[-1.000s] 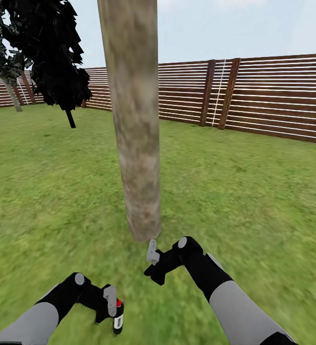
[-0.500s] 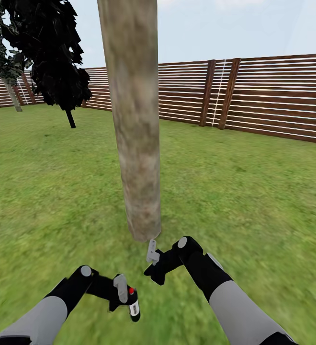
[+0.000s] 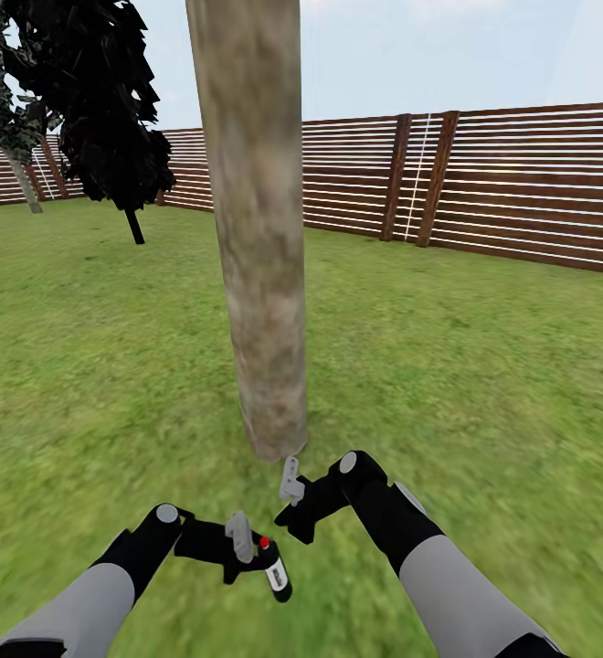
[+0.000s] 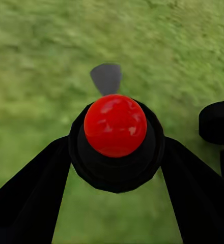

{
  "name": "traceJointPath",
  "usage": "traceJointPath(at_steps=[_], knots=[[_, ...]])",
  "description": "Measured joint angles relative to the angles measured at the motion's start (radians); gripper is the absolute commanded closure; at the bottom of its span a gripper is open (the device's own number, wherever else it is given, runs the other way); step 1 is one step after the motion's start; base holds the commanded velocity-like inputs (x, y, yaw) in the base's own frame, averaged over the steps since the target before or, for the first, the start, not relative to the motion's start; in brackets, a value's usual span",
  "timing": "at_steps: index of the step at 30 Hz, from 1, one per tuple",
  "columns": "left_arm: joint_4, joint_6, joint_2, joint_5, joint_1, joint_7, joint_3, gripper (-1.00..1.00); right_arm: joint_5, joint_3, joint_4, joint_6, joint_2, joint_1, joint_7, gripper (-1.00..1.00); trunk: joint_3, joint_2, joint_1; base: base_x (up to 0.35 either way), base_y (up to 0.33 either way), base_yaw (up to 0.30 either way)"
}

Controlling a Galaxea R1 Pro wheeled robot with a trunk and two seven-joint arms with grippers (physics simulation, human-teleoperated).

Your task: In the garden, pick up the pesticide atomizer on the floor and spray pesticide onto both trees until each tree trunk is fully covered.

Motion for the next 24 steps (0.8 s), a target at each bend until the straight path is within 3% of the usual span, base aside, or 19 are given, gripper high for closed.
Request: traceJointPath(at_steps=[9,13,20,24], knots=[[-0.001,0.004,-0.009,0.007,0.0,0.0,0.001,1.0,0.0,0.0,0.0,0.0,0.0,0.0,0.0,1.0,0.0,0.0,0.0,0.0,0.0,0.0],[-0.002,0.003,-0.016,0.06,0.0,-0.001,0.002,1.0,0.0,0.0,0.0,0.0,0.0,0.0,0.0,1.0,0.0,0.0,0.0,0.0,0.0,0.0],[0.0,0.003,-0.017,0.074,-0.013,-0.001,0.002,1.0,0.0,0.0,0.0,0.0,0.0,0.0,0.0,1.0,0.0,0.0,0.0,0.0,0.0,0.0],[0.0,0.003,-0.017,0.105,-0.015,-0.001,0.001,1.0,0.0,0.0,0.0,0.0,0.0,0.0,0.0,1.0,0.0,0.0,0.0,0.0,0.0,0.0]])
